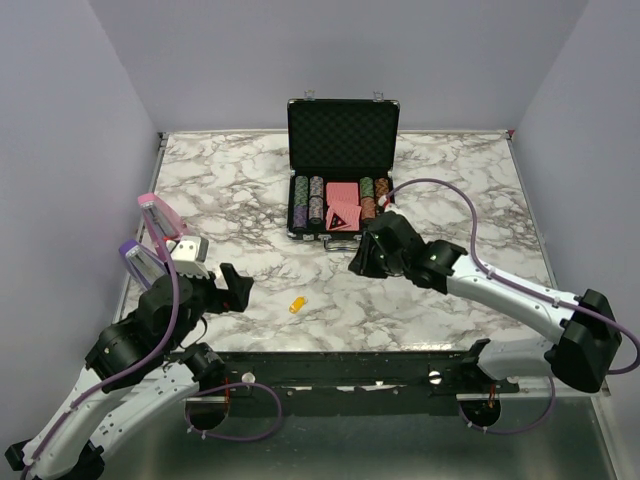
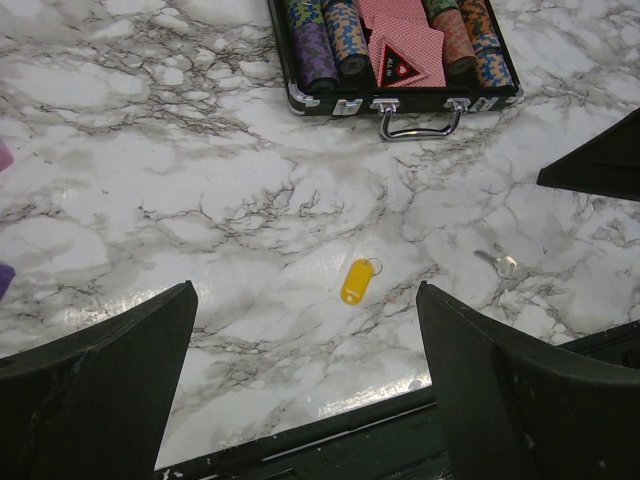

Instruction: Remove the keys from the keyring

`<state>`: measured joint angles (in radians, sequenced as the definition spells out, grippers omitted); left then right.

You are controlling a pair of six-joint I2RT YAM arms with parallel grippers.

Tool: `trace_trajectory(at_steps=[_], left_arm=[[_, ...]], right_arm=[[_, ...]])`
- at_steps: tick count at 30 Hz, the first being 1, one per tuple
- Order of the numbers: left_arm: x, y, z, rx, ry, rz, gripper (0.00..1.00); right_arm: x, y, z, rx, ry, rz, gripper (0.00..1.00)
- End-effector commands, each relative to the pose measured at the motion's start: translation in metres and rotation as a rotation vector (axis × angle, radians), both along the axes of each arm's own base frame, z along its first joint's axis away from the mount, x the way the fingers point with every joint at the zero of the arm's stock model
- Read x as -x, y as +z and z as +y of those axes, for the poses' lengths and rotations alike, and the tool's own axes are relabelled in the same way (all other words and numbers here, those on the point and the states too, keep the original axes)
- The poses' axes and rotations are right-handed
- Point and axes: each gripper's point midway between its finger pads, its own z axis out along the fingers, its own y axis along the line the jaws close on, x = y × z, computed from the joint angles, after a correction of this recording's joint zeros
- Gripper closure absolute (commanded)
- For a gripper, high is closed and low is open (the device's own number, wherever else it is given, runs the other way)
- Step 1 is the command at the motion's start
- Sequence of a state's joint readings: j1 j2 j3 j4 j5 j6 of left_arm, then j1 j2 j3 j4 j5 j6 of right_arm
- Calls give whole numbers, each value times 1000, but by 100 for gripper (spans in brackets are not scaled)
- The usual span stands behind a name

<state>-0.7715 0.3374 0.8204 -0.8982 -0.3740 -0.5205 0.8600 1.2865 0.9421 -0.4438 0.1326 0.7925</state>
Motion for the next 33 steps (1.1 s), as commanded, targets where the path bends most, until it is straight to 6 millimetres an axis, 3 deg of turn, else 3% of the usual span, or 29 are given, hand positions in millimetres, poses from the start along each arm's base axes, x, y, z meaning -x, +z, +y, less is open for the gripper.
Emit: trace_trajectory(at_steps=[1,3,8,12,14,23,29,33], left_arm=[[-3,-1,4,-2,28,-10,1],[-2,0,4,2,26,-13,1],[-2,1,4,7,24,-20,1],[-1,2,5,15,23,-28,1],[-1,1,4,14,19,-30,1],[-1,1,1,20,5,-32,1],[4,11,4,71,-4,-80,1],[4,14,3,87,-7,-93,1]], right_arm=[[-2,28,5,-54,14,-43,64],[-2,31,3,-55,13,-54,61],[-4,38,-9,-36,-24,-92,31],[-5,45,-18,-25,-42,-121,18],[-6,49,-24,-16,-60,-137,1],[-12,72,-52,-5,-171,-227,0],[-9,99,-60,-97,-180,-326,0],[-9,103,-65,-77,-175,-348,0]])
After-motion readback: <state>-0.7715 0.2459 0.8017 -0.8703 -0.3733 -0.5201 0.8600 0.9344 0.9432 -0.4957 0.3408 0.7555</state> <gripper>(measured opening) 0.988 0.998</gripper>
